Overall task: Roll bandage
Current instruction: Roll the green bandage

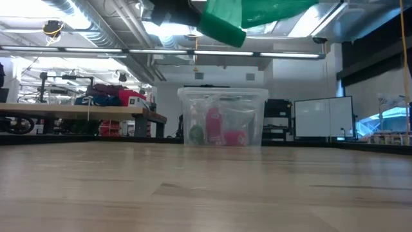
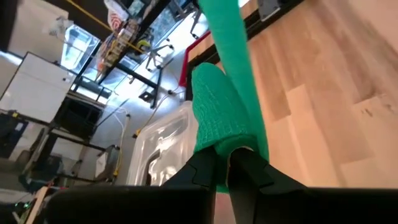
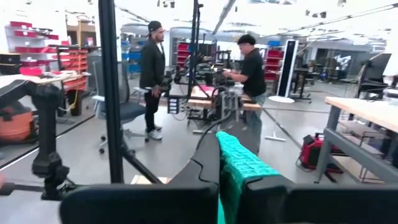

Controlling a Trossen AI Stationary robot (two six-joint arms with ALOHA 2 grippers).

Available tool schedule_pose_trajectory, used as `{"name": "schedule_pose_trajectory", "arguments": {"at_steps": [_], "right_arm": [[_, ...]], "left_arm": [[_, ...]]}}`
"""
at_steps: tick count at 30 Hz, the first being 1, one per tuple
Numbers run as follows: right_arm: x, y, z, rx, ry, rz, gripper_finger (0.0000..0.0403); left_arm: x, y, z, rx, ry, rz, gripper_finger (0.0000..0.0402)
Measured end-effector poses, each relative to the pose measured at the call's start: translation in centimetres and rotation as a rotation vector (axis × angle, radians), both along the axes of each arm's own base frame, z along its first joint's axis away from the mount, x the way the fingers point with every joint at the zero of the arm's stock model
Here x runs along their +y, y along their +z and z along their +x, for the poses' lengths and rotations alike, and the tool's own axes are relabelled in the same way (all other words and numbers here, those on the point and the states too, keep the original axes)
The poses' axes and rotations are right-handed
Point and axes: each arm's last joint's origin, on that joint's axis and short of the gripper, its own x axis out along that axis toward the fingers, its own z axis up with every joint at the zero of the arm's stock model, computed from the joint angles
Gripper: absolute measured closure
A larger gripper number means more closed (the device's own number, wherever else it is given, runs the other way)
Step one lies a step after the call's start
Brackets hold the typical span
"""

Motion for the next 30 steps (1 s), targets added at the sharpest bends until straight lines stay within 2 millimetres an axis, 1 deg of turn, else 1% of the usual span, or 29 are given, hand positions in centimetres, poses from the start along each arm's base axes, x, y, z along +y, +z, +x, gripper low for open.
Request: {"name": "schedule_pose_trajectory", "arguments": {"at_steps": [2, 6, 11, 14, 17, 19, 23, 30], "right_arm": [[-0.2, 0.6, -0.2, -0.018, -0.008, -0.007, 0.0402], [-1.2, 2.1, -0.6, -0.055, -0.046, -0.005, 0.0402], [-3.2, 3.8, -1.1, -0.098, -0.12, 0.005, 0.04], [-4.3, 4.1, -1.1, -0.112, -0.168, 0.011, 0.0395], [-5.5, 4.0, -0.7, -0.101, -0.201, 0.027, 0.0395], [-6.3, 3.7, 0.0, -0.091, -0.209, 0.043, 0.0397], [-7.5, 2.8, 1.9, -0.054, -0.195, 0.078, 0.0398], [-10.1, 0.4, 5.0, 0.073, -0.235, 0.104, 0.0396]], "left_arm": [[-0.5, -0.1, 0.1, 0.005, -0.015, 0.001, 0.0384], [-1.4, -0.2, 0.1, 0.007, -0.044, 0.002, 0.0384], [-2.4, -0.1, 0.1, -0.002, -0.072, -0.003, 0.0384], [-2.9, -0.1, 0.0, -0.008, -0.082, -0.009, 0.0384], [-3.4, -0.2, 0.0, -0.013, -0.096, -0.015, 0.0384], [-3.9, -0.1, 0.0, -0.023, -0.112, -0.014, 0.0384], [-4.5, -0.7, 0.4, -0.012, -0.156, -0.027, 0.0384], [-5.7, -3.4, 2.1, 0.056, -0.192, -0.06, 0.0384]]}}
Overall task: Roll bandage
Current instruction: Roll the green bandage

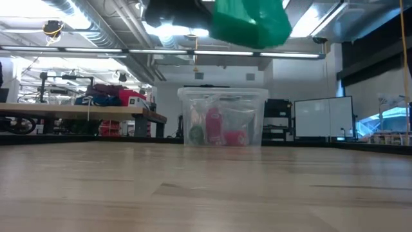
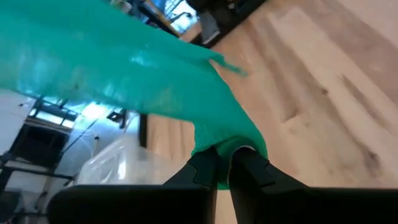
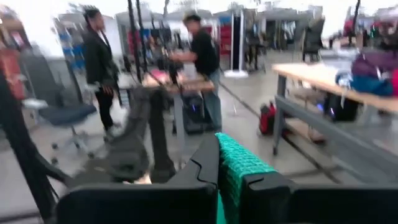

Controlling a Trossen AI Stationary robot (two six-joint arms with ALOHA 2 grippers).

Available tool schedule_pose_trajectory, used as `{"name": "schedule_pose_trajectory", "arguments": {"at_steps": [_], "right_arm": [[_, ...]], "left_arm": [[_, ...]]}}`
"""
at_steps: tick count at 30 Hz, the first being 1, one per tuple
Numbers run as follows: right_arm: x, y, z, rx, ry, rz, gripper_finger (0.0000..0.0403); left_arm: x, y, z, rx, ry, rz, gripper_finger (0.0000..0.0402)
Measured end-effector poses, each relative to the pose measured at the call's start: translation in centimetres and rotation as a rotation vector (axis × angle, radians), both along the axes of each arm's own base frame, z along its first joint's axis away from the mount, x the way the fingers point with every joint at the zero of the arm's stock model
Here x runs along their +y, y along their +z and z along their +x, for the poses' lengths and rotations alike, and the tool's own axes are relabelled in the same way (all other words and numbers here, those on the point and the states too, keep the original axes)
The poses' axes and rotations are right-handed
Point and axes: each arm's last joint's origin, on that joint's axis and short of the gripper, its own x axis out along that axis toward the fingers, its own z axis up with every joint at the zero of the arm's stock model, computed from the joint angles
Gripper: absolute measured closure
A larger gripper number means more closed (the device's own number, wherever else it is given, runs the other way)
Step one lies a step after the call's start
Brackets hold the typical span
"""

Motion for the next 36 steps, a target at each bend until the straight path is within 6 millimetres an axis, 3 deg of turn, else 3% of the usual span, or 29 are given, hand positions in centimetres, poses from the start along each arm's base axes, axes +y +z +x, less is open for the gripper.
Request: {"name": "schedule_pose_trajectory", "arguments": {"at_steps": [11, 17, 21, 25, 36], "right_arm": [[-5.2, -5.5, 3.8, 0.302, -0.058, 0.087, 0.0396], [-6.9, -10.0, 5.9, 0.548, -0.01, 0.142, 0.0396], [-7.8, -11.7, 6.2, 0.655, -0.015, 0.145, 0.0396], [-8.3, -11.6, 5.7, 0.666, -0.026, 0.139, 0.0396], [-6.8, -7.4, 1.0, 0.594, -0.067, 0.103, 0.0398]], "left_arm": [[-3.1, -0.7, 0.7, -0.051, -0.116, -0.02, 0.0384], [-4.0, -0.7, 0.4, -0.057, -0.145, -0.026, 0.0384], [-5.1, -0.6, 0.1, -0.066, -0.166, -0.019, 0.0384], [-5.7, -0.7, -0.4, -0.048, -0.138, 0.011, 0.0384], [-5.4, -1.5, -0.8, 0.016, -0.066, -0.036, 0.0384]]}}
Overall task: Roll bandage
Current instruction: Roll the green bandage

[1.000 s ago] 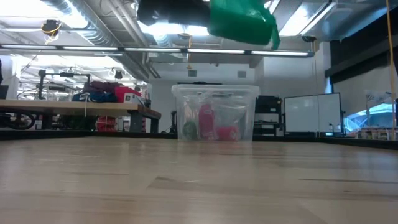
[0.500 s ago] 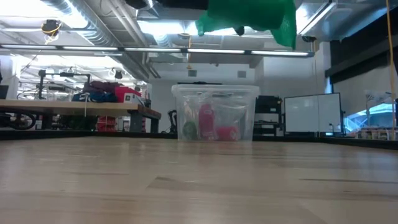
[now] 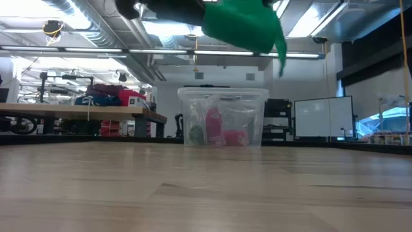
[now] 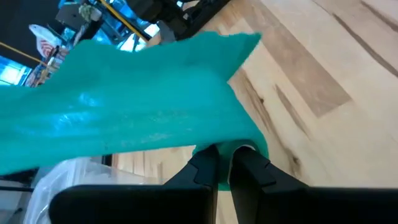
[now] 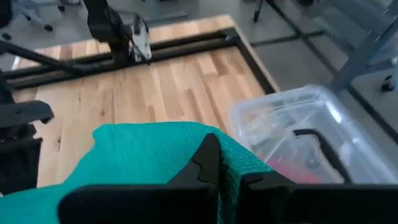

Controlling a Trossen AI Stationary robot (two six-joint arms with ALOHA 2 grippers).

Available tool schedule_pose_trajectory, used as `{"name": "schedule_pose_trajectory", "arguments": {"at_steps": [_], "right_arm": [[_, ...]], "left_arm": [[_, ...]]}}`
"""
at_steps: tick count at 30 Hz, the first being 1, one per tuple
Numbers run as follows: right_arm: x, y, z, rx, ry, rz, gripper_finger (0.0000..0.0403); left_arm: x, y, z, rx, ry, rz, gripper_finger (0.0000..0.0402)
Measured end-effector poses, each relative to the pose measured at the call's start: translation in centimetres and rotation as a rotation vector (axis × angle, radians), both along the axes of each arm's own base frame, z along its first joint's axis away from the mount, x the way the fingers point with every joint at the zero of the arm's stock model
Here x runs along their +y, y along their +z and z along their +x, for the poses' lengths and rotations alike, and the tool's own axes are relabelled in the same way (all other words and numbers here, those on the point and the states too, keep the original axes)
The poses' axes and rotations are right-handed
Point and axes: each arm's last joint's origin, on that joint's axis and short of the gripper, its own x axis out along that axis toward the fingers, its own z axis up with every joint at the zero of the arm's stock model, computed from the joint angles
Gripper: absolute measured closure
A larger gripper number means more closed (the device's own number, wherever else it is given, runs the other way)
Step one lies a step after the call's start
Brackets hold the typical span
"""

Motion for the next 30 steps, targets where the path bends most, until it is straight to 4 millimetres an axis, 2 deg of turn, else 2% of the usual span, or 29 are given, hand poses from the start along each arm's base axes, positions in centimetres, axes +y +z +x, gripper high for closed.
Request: {"name": "schedule_pose_trajectory", "arguments": {"at_steps": [3, 6, 12, 18, 25, 27, 30], "right_arm": [[0.0, 0.5, -0.1, -0.036, 0.007, -0.032, 0.04], [-0.3, 0.2, 0.8, -0.052, 0.027, -0.044, 0.0399], [-0.5, -1.9, 2.7, 0.021, 0.165, -0.027, 0.0397], [-0.5, -3.1, 3.7, 0.037, 0.304, -0.005, 0.0396], [-0.2, -3.3, 4.0, -0.004, 0.456, 0.029, 0.0395], [-0.1, -3.5, 4.2, -0.016, 0.504, 0.054, 0.0385], [0.0, -3.7, 4.5, -0.032, 0.568, 0.097, 0.0348]], "left_arm": [[-0.2, 0.5, 0.2, -0.049, -0.023, 0.006, 0.0384], [-0.6, 1.1, 0.4, -0.098, -0.06, 0.009, 0.0384], [-1.8, 1.9, -0.3, -0.142, -0.119, 0.011, 0.0384], [-1.8, 5.6, -2.7, -0.272, -0.102, -0.133, 0.0384], [-1.4, 9.5, -5.7, -0.411, -0.145, -0.206, 0.0384], [-1.1, 10.4, -6.5, -0.446, -0.16, -0.213, 0.0384], [-0.7, 11.5, -7.4, -0.485, -0.17, -0.226, 0.0384]]}}
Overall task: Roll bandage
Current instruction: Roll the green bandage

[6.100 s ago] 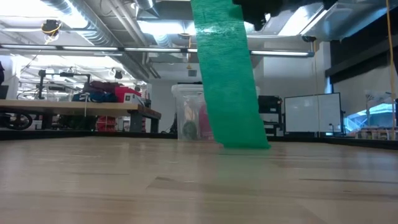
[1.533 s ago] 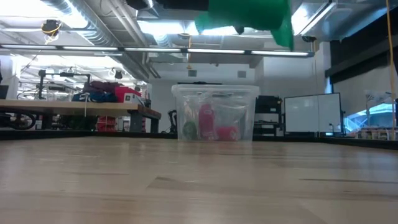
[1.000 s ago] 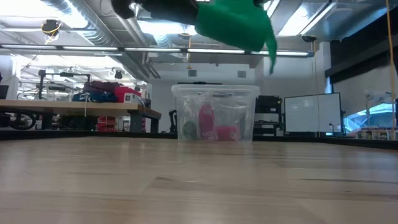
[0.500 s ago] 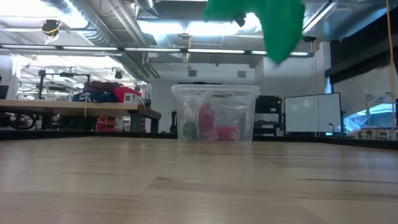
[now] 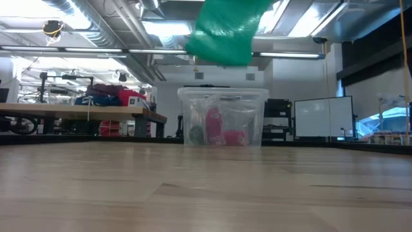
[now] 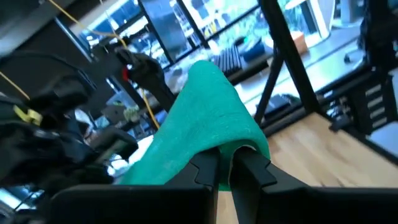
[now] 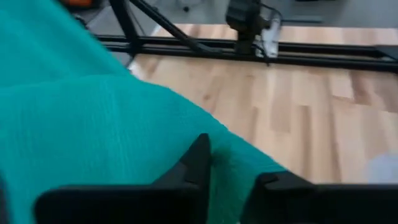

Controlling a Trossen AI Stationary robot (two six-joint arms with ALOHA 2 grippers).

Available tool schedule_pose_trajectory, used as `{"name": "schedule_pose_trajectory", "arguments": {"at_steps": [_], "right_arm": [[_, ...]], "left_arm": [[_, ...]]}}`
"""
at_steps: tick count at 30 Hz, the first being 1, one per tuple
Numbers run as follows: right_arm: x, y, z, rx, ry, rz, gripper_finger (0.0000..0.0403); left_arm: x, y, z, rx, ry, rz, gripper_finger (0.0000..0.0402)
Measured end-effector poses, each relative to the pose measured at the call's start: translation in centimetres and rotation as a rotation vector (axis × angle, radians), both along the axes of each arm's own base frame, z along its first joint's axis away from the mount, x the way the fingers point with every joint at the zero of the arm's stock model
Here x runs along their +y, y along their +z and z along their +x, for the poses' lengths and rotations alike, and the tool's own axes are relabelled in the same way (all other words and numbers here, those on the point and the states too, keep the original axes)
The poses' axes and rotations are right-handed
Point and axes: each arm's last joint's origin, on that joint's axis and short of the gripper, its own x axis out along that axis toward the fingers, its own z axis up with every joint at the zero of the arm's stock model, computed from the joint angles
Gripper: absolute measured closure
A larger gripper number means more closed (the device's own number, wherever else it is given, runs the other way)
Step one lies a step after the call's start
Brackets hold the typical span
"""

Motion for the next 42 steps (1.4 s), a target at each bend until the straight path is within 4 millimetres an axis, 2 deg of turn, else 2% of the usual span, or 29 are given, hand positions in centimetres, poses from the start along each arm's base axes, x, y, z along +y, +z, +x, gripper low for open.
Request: {"name": "schedule_pose_trajectory", "arguments": {"at_steps": [9, 14, 18, 22, 27, 30, 33, 36, 38, 40, 42], "right_arm": [[0.5, -0.3, 0.5, -0.013, 0.073, 0.042, 0.0178], [0.3, 1.4, -0.2, -0.033, 0.046, 0.022, 0.0127], [0.4, 3.8, -0.5, -0.077, 0.013, -0.02, 0.0113], [0.5, 4.9, -1.0, -0.059, -0.01, 0.021, 0.0111], [1.4, 3.3, -2.3, 0.176, 0.086, 0.237, 0.0111], [1.6, 2.6, -2.9, 0.267, 0.092, 0.251, 0.0111], [1.3, 3.2, -3.2, 0.224, 0.047, 0.19, 0.0111], [0.8, 4.2, -3.0, 0.16, -0.129, 0.074, 0.0111], [0.8, 4.5, -2.8, 0.129, -0.159, 0.045, 0.0111], [0.9, 4.7, -2.7, 0.116, -0.141, 0.09, 0.0111], [1.4, 4.3, -3.1, 0.17, -0.023, 0.231, 0.0111]], "left_arm": [[1.3, 1.5, -1.3, -0.055, 0.018, -0.029, 0.0384], [2.1, 1.4, -1.0, -0.045, 0.054, -0.029, 0.0384], [2.8, 1.3, -0.7, -0.033, 0.085, -0.033, 0.0384], [3.4, 1.3, -0.5, -0.034, 0.108, -0.04, 0.0384], [4.0, 1.2, -0.3, -0.029, 0.133, -0.039, 0.0384], [4.3, 1.1, -0.1, -0.013, 0.147, -0.035, 0.0384], [4.6, 0.9, 0.0, -0.003, 0.161, -0.037, 0.0384], [5.0, 0.8, 0.2, 0.01, 0.18, -0.045, 0.0384], [5.2, 0.7, 0.2, 0.014, 0.19, -0.052, 0.0384], [5.3, 0.7, 0.3, 0.015, 0.193, -0.058, 0.0384], [5.3, 0.7, 0.3, 0.015, 0.192, -0.052, 0.0384]]}}
